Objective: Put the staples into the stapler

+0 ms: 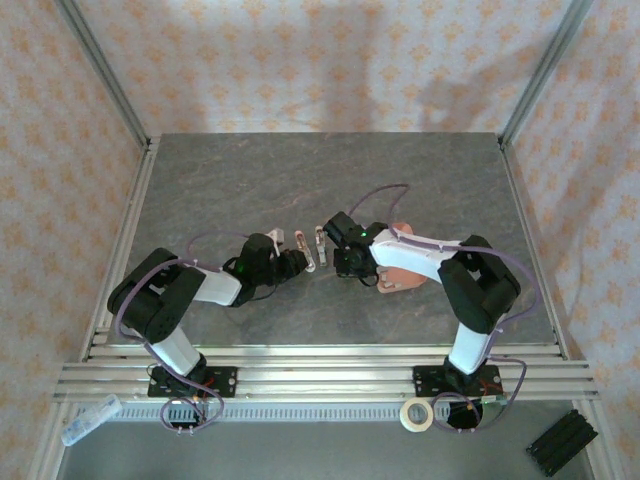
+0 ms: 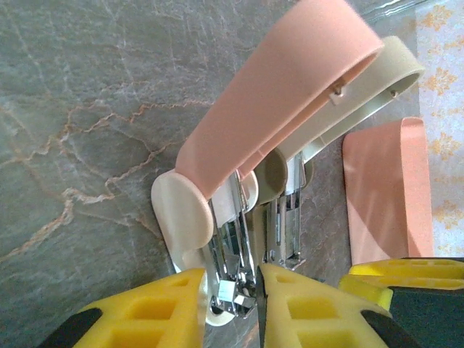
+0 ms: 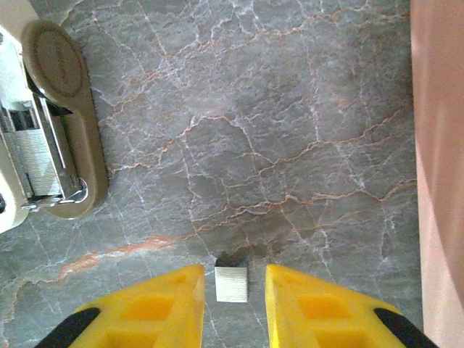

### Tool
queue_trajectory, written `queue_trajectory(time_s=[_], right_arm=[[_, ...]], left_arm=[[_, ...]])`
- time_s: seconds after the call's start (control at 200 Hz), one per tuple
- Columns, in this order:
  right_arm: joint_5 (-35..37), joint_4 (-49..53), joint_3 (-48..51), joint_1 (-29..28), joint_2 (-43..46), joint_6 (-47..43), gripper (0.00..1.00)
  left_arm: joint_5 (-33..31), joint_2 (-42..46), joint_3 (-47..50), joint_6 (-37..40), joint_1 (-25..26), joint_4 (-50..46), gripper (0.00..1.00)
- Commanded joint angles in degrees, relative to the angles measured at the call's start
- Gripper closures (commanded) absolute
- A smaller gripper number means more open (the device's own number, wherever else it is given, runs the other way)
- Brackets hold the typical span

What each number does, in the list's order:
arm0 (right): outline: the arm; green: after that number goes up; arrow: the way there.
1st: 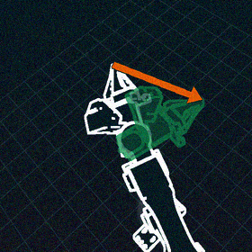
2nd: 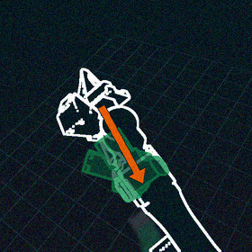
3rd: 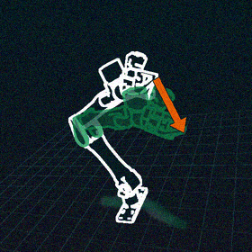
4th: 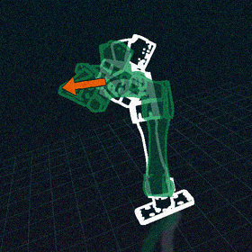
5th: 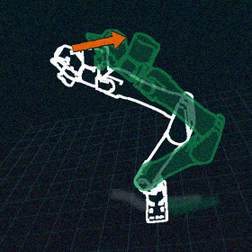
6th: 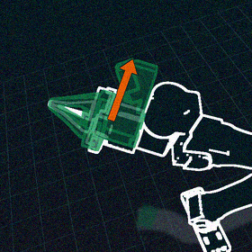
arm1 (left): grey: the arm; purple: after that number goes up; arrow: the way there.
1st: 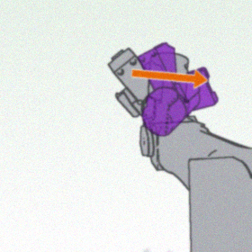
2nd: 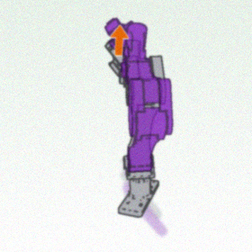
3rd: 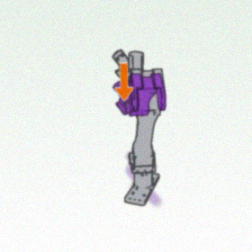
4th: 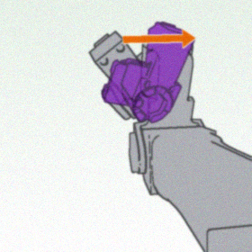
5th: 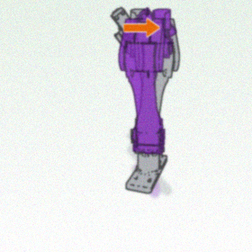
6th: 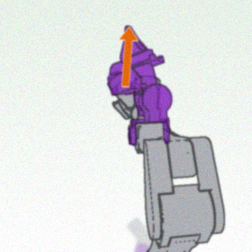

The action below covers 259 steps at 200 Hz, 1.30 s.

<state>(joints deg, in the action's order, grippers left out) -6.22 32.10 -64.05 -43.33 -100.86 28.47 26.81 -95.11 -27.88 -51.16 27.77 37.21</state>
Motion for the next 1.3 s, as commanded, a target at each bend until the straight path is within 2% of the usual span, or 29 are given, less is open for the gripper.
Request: queue_trajectory(time_s=[0.0, 0.17, 0.465, 0.906, 1.291], right_arm=[[1.75, -0.24, 0.77, 0.26, 1.84, -0.23, 0.73], [1.65, -0.38, 1.01, 0.26, 2.13, -0.16, 0.73], [1.79, -0.63, 1.56, 0.26, 2.51, -0.14, 0.73], [2.02, -1.07, 1.91, 0.22, 3.34, -0.16, 0.73], [0.66, -2.39, 2.73, 0.26, 3.77, 0.41, 0.74]], left_arm=[[0.53, -1.20, -1.82, -0.17, 0.59, -0.30, 0.76], [0.71, -1.85, -2.33, -0.17, 0.60, -0.40, 0.80], [0.44, -2.53, -2.70, -0.14, 0.53, -1.37, 0.78], [0.55, -0.98, -3.19, 0.77, 0.57, -3.09, 0.90], [0.08, 3.48, -1.23, 1.92, 0.55, -1.65, 0.90]])
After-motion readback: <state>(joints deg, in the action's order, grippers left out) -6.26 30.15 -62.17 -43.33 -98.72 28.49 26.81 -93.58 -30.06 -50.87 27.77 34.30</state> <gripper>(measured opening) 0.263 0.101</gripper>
